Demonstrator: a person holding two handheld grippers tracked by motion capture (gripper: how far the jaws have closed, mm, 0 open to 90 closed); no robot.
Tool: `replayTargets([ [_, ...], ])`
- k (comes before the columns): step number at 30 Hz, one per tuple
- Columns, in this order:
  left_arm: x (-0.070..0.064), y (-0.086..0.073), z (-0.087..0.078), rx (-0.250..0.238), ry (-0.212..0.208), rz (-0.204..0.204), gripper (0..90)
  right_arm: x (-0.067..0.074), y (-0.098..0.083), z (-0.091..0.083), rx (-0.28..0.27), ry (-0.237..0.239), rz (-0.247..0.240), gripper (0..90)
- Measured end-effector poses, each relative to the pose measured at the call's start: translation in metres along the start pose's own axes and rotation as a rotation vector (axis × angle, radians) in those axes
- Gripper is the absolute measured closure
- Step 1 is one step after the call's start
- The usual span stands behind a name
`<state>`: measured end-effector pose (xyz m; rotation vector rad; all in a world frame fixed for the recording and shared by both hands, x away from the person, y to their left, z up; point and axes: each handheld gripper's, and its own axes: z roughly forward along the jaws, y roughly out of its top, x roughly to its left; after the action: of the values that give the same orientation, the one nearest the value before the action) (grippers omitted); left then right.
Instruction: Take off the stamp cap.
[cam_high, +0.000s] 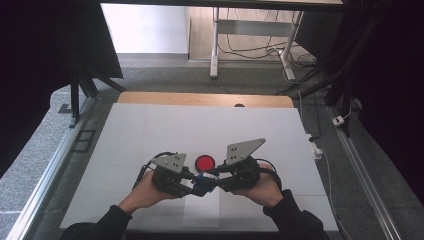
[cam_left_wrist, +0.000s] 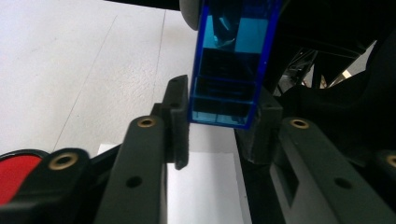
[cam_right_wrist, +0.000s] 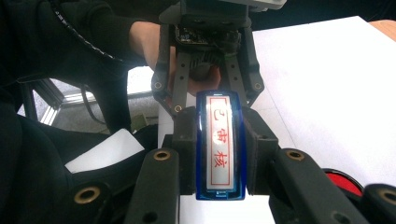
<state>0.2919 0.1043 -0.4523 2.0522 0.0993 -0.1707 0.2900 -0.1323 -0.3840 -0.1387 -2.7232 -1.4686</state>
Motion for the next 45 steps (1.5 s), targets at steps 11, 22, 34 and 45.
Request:
replayTargets([
  [11, 0.002, -0.001, -0.001, -0.035, -0.034, -0.011, 68.3, 0.0, 0.0, -0.002, -0.021, 0.013, 0.007, 70.8],
  [22, -0.004, 0.003, -0.003, -0.011, -0.015, -0.036, 68.9, 0.0, 0.0, -0.003, -0.034, 0.029, -0.003, 70.9],
  [34, -0.008, 0.004, -0.004, 0.002, -0.003, 0.039, 69.1, -0.002, -0.001, -0.003, -0.045, 0.074, 0.026, 70.9],
  [45, -0.005, 0.003, -0.004, 0.004, -0.006, -0.018, 69.0, 0.007, 0.003, -0.002, -0.015, -0.005, -0.055, 70.9],
])
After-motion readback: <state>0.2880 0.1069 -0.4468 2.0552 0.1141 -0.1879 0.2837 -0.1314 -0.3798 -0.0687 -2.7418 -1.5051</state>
